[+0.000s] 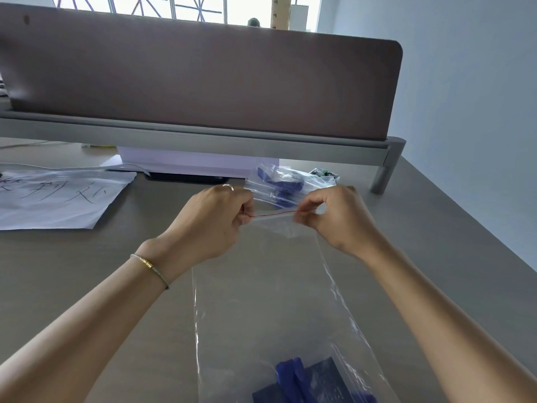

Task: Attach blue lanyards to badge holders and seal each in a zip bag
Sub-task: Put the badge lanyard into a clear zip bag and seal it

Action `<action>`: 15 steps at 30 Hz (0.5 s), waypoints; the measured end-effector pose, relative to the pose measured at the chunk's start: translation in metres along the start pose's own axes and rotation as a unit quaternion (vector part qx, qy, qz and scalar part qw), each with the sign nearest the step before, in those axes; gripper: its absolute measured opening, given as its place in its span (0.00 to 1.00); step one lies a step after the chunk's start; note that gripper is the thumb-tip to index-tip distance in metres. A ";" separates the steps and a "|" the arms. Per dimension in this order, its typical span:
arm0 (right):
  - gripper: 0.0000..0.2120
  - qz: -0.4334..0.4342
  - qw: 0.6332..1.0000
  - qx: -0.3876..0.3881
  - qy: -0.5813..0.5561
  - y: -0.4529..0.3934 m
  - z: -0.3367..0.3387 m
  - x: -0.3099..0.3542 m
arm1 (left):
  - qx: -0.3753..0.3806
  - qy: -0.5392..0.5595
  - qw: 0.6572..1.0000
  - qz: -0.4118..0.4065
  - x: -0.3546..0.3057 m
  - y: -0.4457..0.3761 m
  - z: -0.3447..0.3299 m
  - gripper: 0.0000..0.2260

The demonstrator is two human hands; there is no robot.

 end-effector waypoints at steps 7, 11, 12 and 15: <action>0.05 -0.012 1.000 -0.009 0.018 -0.001 0.001 -0.005 | 0.000 0.003 1.000 0.008 0.003 -0.001 0.000 0.07; 0.10 -0.025 0.999 -0.016 0.025 -0.001 -0.001 -0.013 | -0.004 0.003 1.000 0.015 0.007 -0.001 0.002 0.07; 0.12 -0.027 0.999 -0.017 0.034 -0.001 -0.002 -0.014 | -0.004 0.004 1.000 0.015 0.007 -0.001 0.001 0.06; 0.12 -0.017 0.999 -0.020 0.040 -0.001 -0.004 -0.012 | -0.003 0.001 1.000 0.014 0.008 -0.001 0.000 0.06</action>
Point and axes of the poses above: each hand's wrist, its own y-axis away from the middle knuckle, its own z-axis out of the back of the hand, x = y × z, the point moved 8 cm from there along -y, towards the middle knuckle, and after that the axes turned 11 degrees about y, right-handed, at the moved point
